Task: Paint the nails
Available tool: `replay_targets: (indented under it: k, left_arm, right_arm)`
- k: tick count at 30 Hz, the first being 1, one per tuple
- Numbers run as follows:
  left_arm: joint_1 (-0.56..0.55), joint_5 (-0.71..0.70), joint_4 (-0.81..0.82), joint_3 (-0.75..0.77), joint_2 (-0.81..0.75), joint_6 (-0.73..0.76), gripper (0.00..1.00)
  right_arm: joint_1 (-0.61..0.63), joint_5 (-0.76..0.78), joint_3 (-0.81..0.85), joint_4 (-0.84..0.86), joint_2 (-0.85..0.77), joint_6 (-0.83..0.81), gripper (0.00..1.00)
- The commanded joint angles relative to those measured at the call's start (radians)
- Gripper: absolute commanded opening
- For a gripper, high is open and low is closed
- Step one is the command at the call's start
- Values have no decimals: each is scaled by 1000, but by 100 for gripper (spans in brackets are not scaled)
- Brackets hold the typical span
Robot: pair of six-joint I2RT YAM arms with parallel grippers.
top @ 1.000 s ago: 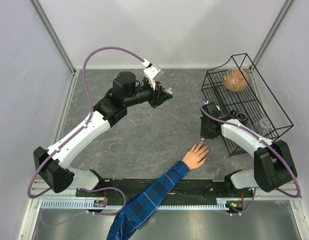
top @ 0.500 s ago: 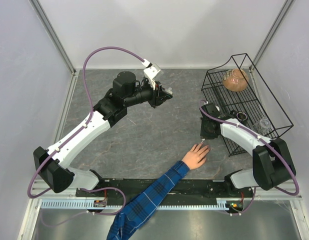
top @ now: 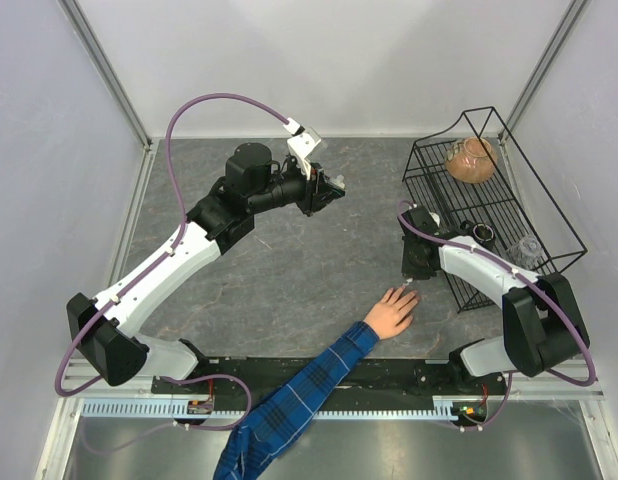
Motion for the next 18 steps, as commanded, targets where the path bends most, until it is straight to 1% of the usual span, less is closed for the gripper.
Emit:
replay_targets:
  k: [1,18]
  left_arm:
    - [5,-13,21,33,-10,36,2]
    - [5,-18,15,33,-21,42,2]
  right_arm:
    - [-2,31,28,0,8,17,0]
    - [-4,62,49,23,10,22,0]
